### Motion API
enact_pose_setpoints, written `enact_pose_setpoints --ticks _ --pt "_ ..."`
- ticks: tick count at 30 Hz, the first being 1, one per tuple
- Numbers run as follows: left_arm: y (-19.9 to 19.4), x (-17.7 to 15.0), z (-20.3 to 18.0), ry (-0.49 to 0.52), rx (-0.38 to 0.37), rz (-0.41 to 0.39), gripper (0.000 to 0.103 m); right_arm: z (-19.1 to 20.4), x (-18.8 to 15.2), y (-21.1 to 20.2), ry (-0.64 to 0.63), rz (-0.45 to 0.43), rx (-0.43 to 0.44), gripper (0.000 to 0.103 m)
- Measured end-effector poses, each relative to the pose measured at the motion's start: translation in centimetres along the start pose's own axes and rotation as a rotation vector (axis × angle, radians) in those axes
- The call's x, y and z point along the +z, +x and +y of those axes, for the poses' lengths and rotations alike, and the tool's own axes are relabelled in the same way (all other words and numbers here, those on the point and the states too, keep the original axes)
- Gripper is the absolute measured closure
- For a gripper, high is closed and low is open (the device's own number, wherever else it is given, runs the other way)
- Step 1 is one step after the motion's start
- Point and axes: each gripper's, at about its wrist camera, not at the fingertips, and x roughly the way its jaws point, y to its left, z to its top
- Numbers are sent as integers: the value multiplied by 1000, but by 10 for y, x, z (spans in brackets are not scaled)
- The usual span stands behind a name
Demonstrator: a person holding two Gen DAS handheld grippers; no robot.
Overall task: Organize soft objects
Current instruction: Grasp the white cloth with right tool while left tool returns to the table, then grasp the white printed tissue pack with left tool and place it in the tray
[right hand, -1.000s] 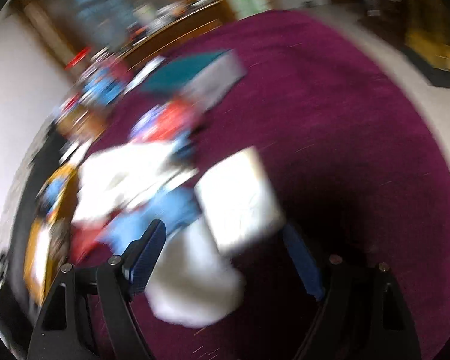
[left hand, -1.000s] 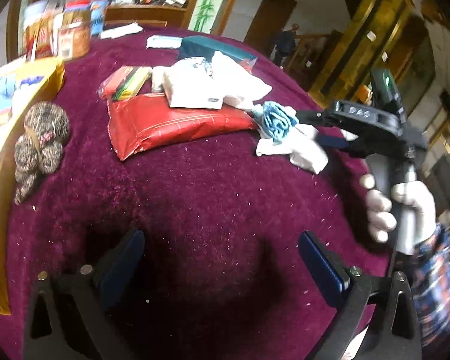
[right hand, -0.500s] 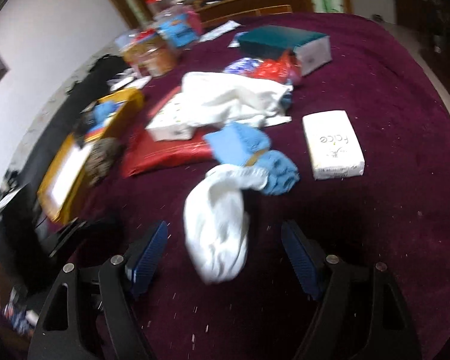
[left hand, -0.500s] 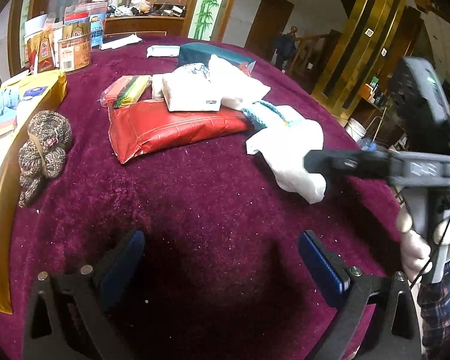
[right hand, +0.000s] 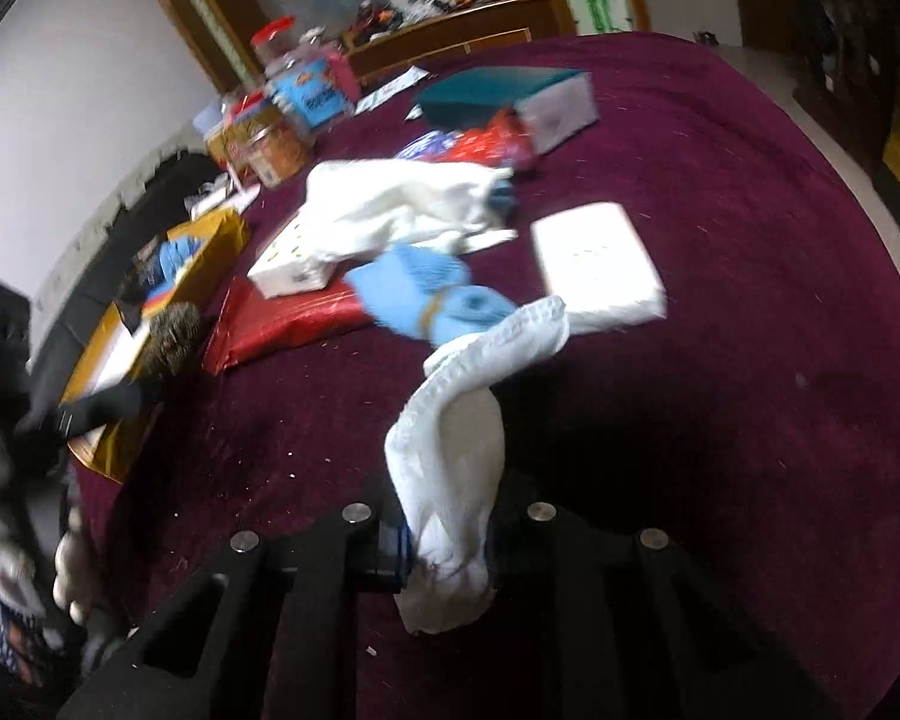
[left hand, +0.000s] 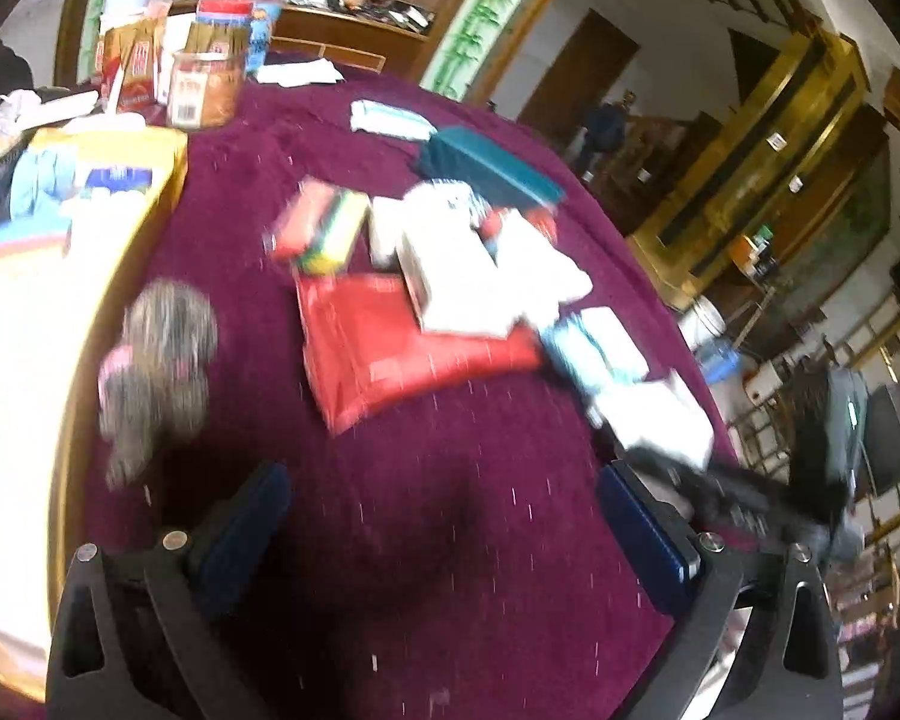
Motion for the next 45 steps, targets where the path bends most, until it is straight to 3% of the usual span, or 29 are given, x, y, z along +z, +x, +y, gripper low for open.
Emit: enact_pose_setpoints --ticks 4,10,12,17,20,27,29,30,34,41,45 --pt "21 32 -18 64 52 -15 1 -21 0 -5 97 -19 115 85" --pt "53 70 -57 208 89 -15 1 -14 1 -3 74 -15 130 84" --pt "64 80 -61 249 143 -19 1 -12 -1 -3 63 -9 124 84" --pt "76 82 -35 229 250 -27 1 -10 -2 -3 52 -9 142 84" --pt "87 72 -24 236 253 22 1 -12 -1 -3 54 -8 156 83" --pt "106 76 -43 310 297 17 1 -12 -1 -4 58 -14 149 83" --pt "112 72 -46 347 308 28 21 -12 -2 -3 60 -13 142 83" --pt "114 70 -45 345 288 45 37 -12 -2 -3 60 -13 138 83" --pt "95 67 -38 293 233 23 42 -11 -2 -2 61 -9 120 83" --pt "11 56 -17 188 86 -78 42 -9 -3 -1 60 -11 66 83" --pt "-40 47 24 118 103 -129 42 -7 -1 4 57 10 18 83"
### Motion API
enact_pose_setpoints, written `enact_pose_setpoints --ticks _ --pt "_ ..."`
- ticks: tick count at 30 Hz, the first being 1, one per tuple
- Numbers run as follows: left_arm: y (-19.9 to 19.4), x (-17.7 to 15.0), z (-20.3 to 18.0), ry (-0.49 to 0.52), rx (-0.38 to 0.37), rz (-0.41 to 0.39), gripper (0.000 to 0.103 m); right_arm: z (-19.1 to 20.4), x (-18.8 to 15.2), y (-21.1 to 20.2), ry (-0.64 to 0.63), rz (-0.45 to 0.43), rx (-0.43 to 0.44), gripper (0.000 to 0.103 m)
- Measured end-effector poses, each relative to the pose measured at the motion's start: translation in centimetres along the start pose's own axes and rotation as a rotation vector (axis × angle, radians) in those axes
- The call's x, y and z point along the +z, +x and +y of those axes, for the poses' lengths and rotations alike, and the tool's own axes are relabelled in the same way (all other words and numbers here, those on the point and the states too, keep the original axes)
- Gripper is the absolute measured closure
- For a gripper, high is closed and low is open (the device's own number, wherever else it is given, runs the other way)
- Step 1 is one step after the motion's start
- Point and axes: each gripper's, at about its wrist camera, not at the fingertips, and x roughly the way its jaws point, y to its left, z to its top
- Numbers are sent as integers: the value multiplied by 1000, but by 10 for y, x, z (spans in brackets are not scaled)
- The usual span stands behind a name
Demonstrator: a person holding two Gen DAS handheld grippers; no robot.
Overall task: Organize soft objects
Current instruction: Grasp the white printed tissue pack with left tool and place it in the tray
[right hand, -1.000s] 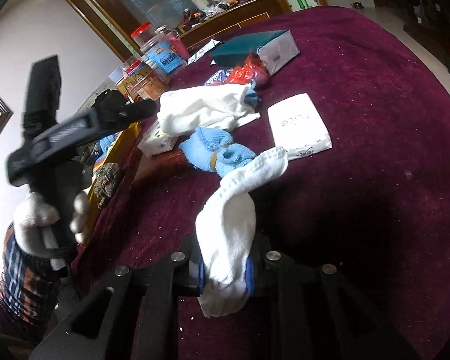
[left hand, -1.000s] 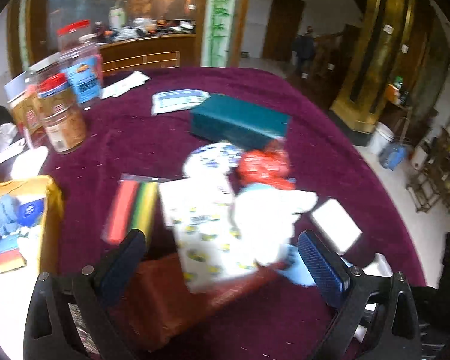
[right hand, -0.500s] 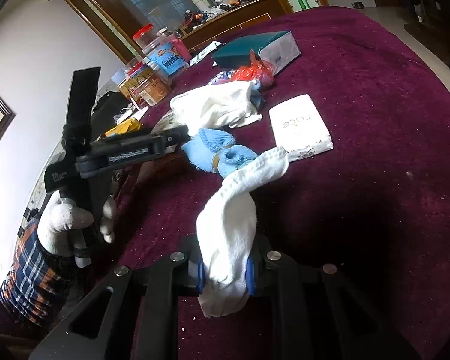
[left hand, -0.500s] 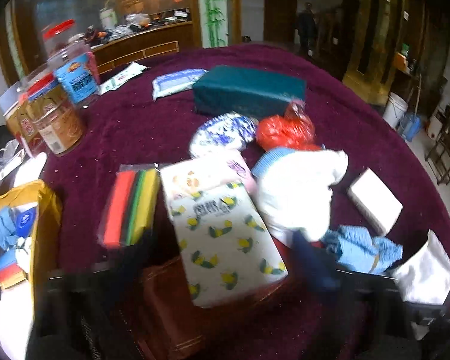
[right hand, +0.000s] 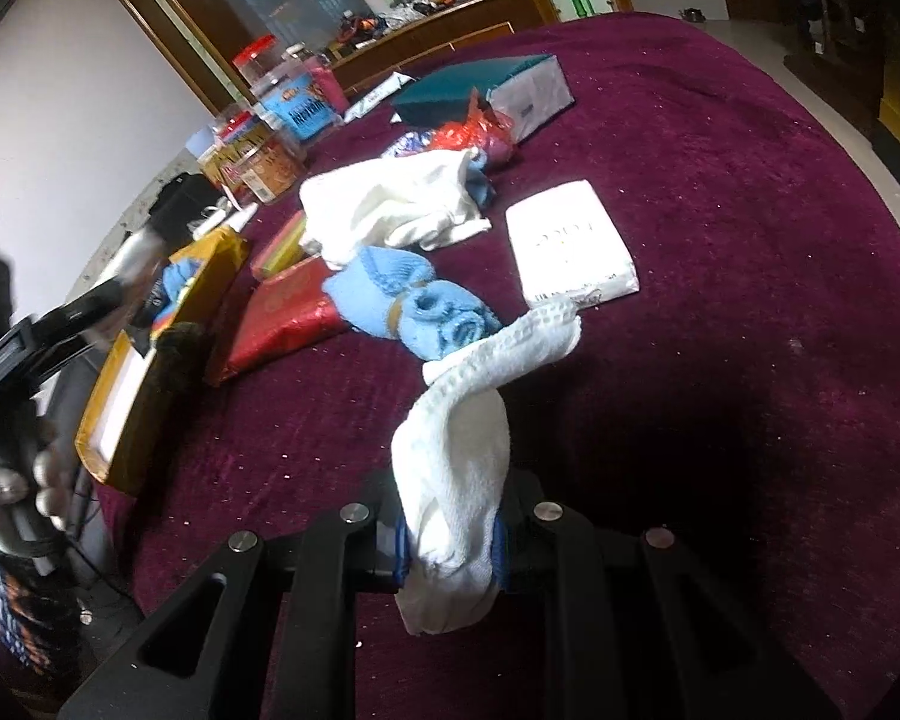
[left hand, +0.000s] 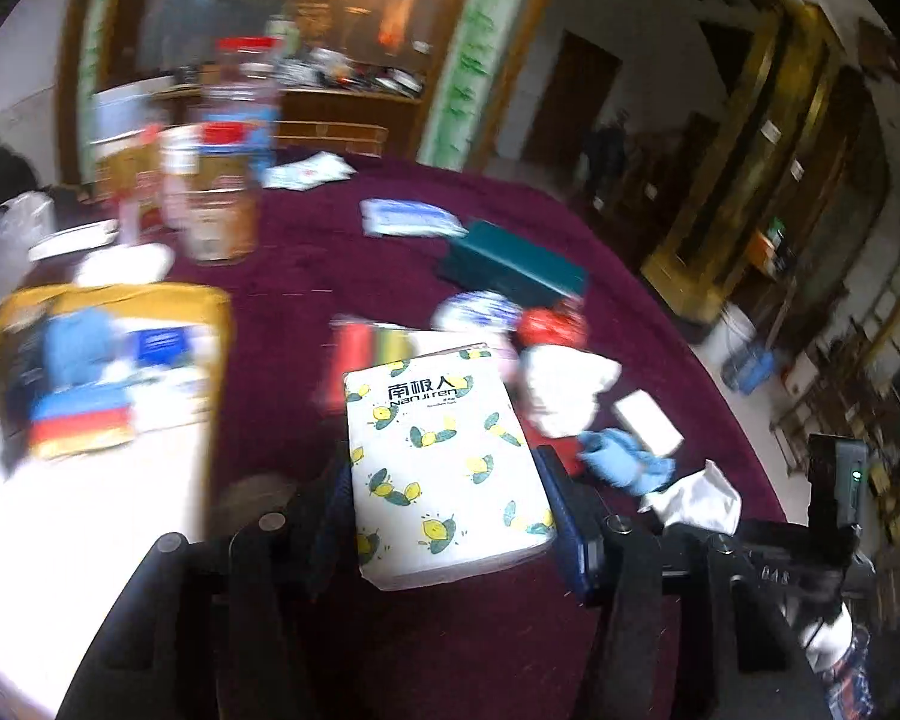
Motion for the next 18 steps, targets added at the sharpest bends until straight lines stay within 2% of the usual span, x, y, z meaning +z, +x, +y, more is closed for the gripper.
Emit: enact_pose_setpoints --ticks 3,5,11,15,17,18 --pt "-24 -9 52 -66 104 -10 41 1 -1 -2 -2 -5 -26 83" --pt "-31 -15 88 -138 153 17 41 4 -3 -5 2 -2 -30 83" --pt "-24 -28 171 -248 316 95 41 38 -2 -23 -52 -31 -41 84" --pt "-12 -22 197 -277 368 111 40 81 8 -32 -116 -37 -9 84" --pt "-8 -17 208 -314 356 117 31 106 13 -30 -161 -28 -3 84" --pt "-5 -15 215 -339 348 117 24 117 14 -26 -178 -21 3 84"
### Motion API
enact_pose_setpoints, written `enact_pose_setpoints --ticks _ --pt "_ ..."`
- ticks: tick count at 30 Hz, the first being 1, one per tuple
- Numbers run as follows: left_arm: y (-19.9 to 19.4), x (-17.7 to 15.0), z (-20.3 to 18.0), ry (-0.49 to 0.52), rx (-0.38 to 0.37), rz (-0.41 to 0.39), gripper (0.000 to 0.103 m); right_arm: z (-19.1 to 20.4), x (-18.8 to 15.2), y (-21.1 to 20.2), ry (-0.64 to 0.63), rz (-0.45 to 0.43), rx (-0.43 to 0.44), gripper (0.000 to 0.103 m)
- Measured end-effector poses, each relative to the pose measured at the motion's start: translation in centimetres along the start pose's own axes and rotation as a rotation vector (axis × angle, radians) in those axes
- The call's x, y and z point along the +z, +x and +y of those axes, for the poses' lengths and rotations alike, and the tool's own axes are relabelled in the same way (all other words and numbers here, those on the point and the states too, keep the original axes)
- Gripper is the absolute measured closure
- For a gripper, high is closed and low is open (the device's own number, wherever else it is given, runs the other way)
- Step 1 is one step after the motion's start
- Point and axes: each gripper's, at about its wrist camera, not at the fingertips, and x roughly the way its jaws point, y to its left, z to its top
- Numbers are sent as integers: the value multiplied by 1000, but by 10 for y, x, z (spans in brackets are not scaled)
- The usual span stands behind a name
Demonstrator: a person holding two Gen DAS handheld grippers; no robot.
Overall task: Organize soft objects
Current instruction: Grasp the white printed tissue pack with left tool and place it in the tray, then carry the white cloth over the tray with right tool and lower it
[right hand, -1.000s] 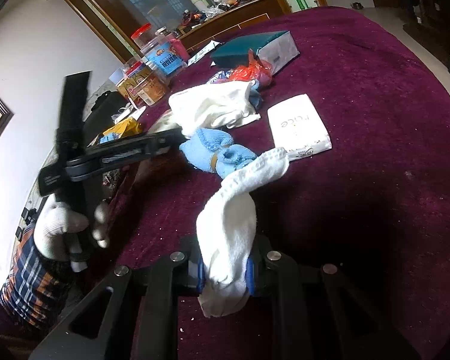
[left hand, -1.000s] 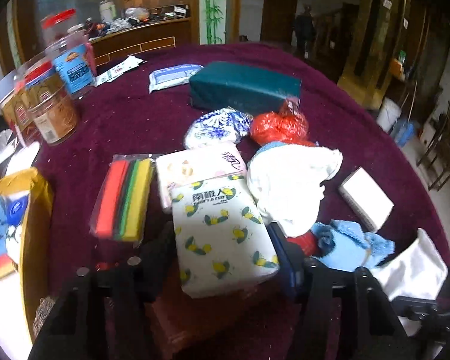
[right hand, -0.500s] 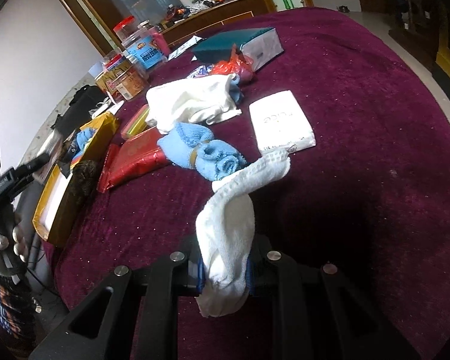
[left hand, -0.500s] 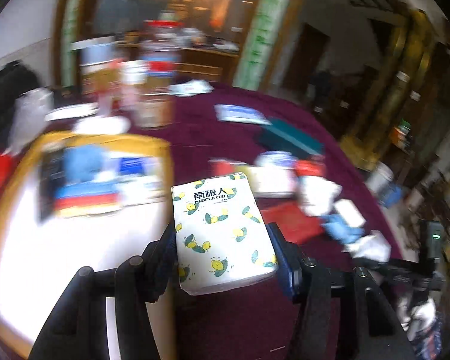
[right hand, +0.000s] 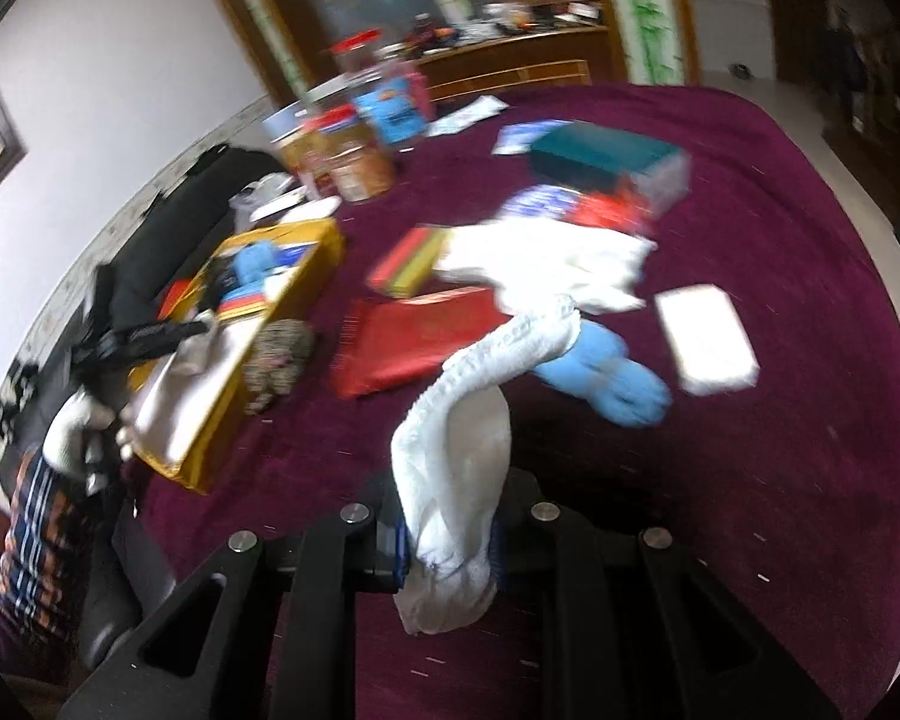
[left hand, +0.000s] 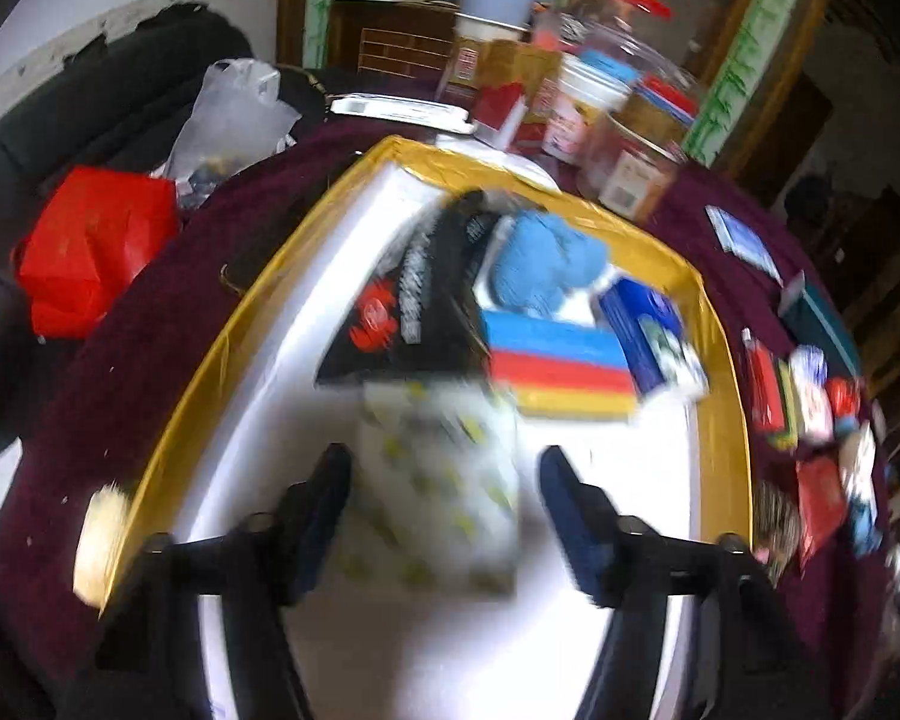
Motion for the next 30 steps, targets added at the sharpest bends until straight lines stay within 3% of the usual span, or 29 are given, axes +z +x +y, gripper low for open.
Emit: enact_pose_setpoints --ticks 4,11,13,19,24,30 --pt "2 1 18 -108 -85 28 22 56 19 23 -83 43 53 84" --pt "-61 -38 45 -196 -257 -138 18 159 50 78 -246 119 136 84" --pt "-77 -50 48 -196 -274 -177 12 179 59 99 -265 148 150 84" --pt "-99 -88 62 -241 -312 -224 12 209 78 165 -233 258 164 84" --pt "-104 -101 67 -255 -326 -240 12 217 79 209 -249 313 74 84" --pt "-110 -106 61 -238 -336 -255 11 209 90 236 -273 291 -57 84"
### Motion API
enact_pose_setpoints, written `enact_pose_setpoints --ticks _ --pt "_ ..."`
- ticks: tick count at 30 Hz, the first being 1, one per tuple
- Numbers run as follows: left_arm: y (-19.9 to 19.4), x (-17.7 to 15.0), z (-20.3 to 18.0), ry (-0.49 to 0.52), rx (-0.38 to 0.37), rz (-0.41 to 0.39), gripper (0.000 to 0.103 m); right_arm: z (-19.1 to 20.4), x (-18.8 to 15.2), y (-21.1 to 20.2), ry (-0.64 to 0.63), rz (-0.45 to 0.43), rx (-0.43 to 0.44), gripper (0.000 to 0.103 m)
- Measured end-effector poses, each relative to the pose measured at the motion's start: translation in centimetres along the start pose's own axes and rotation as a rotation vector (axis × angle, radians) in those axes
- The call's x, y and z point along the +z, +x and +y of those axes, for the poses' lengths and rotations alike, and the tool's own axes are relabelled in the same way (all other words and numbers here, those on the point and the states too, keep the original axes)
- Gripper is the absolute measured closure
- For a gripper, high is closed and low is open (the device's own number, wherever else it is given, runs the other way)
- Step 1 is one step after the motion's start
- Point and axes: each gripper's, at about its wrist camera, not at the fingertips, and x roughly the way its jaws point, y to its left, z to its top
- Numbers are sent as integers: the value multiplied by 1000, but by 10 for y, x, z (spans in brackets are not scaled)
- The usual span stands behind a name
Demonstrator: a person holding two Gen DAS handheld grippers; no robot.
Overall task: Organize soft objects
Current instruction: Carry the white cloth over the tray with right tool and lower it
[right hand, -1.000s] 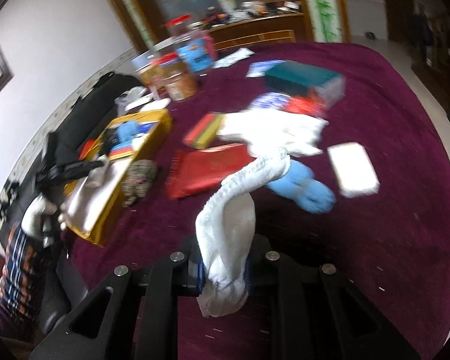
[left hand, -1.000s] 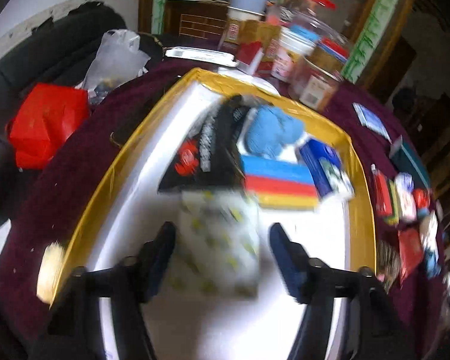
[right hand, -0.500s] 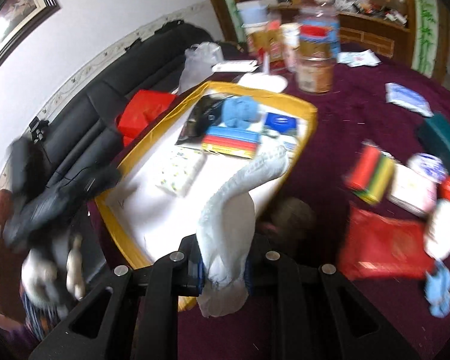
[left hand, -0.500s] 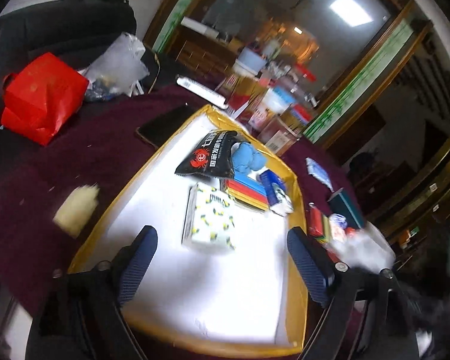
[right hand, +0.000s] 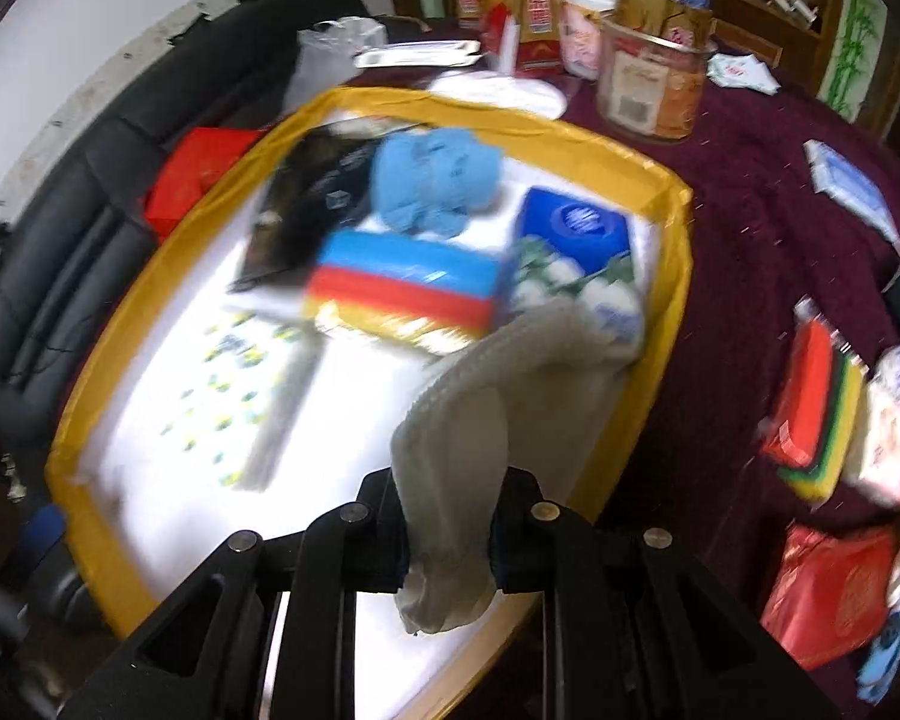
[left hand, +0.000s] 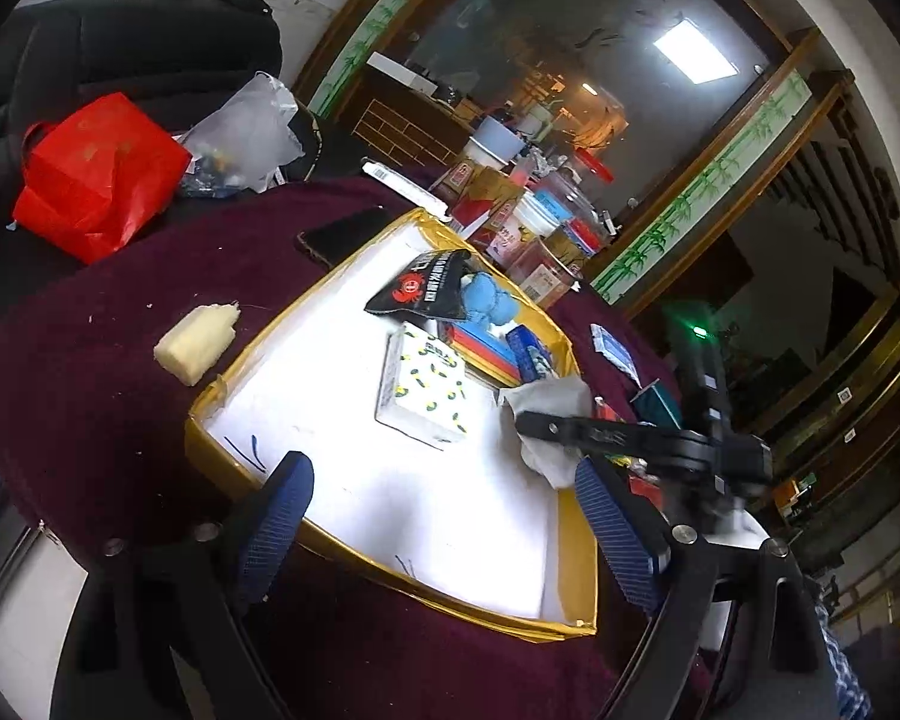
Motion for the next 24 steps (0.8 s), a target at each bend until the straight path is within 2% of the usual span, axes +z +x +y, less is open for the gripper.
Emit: enact_pose_setpoints --ticks 3,5,7,9,10,13,17,20,22,24 --pt "2 -2 -1 -3 -8 10 11 -6 6 4 -9 -19 -33 84" --pt "4 -4 -2 -2 -7 16 11 -6 8 3 -12 -25 -39 76" --pt "3 -5 -3 3 -3 17 11 -4 8 -9 -18 -51 -45 54" --pt "3 -6 -5 10 3 19 10 -4 7 -24 -23 -102 -50 41" --pt "3 -6 -6 15 9 22 10 -5 5 -35 -25 -134 -59 38" --pt "7 -3 -11 54 45 39 10 -13 -10 -69 -26 -211 -72 37" --pt "27 8 -29 207 155 109 10 -33 -39 -100 8 -255 -41 36" --pt "53 19 -45 374 271 172 13 -47 -61 -115 36 -265 -35 36" --pt "81 25 -46 453 351 262 31 -60 -73 -126 54 -277 -32 36" --pt "102 27 -41 483 386 338 43 -69 -83 -138 66 -295 -37 36"
